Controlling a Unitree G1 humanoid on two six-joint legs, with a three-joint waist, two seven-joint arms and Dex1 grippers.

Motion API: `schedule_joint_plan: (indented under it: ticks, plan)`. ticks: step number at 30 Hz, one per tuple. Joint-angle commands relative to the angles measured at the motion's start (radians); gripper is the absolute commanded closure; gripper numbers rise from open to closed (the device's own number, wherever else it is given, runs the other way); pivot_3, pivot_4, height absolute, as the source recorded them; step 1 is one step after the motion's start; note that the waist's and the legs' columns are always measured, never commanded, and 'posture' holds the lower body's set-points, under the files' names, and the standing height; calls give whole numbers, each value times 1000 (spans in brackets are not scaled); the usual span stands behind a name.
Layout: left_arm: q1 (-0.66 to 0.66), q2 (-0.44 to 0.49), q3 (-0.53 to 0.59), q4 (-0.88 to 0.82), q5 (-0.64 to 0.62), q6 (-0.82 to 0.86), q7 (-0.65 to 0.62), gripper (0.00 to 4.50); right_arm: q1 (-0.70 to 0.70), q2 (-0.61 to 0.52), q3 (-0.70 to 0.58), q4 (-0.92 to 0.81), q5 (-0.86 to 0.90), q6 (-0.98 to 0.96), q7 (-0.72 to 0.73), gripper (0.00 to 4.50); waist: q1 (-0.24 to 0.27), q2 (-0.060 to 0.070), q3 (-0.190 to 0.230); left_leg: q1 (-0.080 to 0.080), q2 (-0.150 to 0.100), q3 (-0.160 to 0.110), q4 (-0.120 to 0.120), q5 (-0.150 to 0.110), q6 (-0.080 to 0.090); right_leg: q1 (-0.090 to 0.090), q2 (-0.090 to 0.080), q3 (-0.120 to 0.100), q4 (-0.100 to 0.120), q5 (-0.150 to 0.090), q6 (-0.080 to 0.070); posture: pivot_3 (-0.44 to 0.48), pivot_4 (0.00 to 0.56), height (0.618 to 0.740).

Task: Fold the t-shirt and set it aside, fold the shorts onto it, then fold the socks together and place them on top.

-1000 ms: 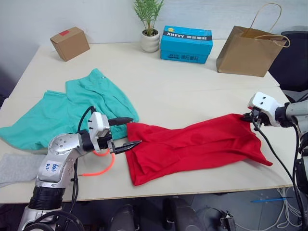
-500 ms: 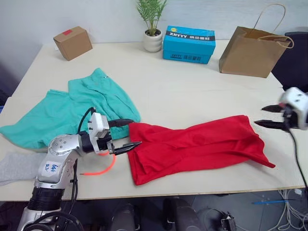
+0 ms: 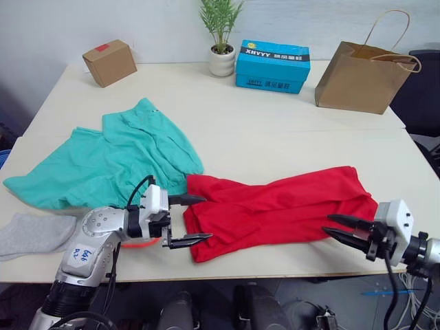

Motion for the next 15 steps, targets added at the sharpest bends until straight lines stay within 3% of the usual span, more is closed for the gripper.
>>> schedule_joint_plan:
  ticks: [1,3,15]
  plan:
    - [-12,-12,-34,-20,32,-8,17,0,19,6,-15,28,-51,-63,-59,4475,0,0,0,0,0,0,0,0,0,0,0,0,0,0,0,0,150,740]
    - [-26,-30,-55,-2,44,-2,32,0,39,-1,-12,52,-73,-87,-61,4475,0,0,0,0,0,0,0,0,0,0,1,0,0,0,0,0,150,740]
    - [-42,-74,-207,151,255,67,163,3723,4,-77,-38,261,-198,-197,-164,4500,-1,-1,-2,2,0,0,0,0,1,1,1,0,0,0,-1,0,150,740]
